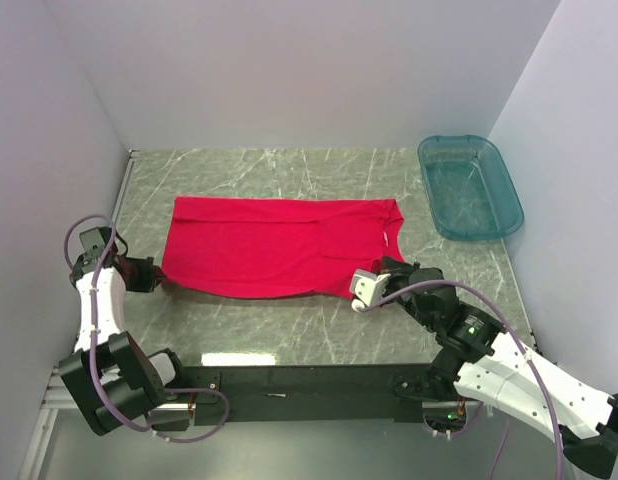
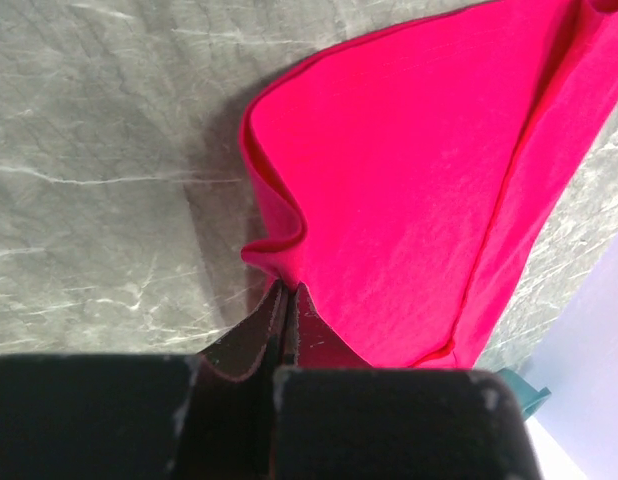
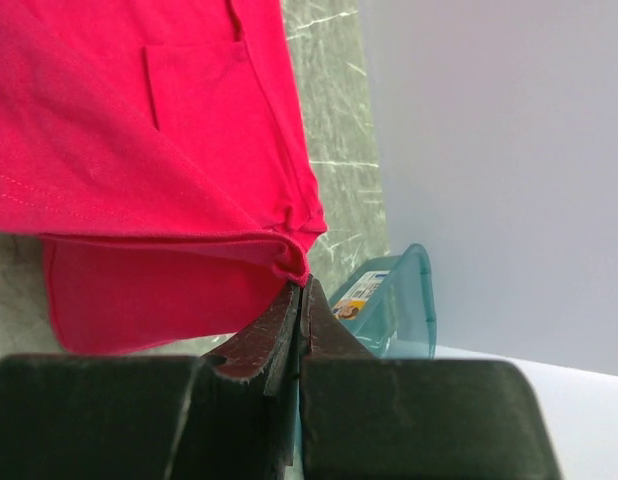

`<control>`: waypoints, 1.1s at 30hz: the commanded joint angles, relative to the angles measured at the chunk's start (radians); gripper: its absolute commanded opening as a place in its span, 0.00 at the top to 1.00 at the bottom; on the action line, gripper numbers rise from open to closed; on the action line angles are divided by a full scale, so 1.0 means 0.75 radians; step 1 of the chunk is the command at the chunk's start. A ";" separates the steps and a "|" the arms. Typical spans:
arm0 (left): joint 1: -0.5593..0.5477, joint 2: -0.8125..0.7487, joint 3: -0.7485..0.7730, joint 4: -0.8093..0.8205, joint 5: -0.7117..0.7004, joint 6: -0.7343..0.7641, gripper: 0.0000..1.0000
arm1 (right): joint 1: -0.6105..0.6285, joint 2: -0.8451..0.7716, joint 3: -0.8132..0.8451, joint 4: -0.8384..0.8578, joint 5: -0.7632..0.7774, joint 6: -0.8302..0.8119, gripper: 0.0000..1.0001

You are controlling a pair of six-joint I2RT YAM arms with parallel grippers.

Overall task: Fold and stack the t-shirts
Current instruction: Fold the tshirt

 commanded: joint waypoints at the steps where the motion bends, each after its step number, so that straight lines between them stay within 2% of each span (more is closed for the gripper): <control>1: 0.007 0.034 0.063 0.023 0.024 0.010 1.00 | -0.012 0.007 -0.023 0.102 0.020 -0.014 1.00; 33: 0.007 0.474 0.253 0.187 0.018 0.059 1.00 | -0.126 0.140 -0.093 0.411 0.076 -0.045 1.00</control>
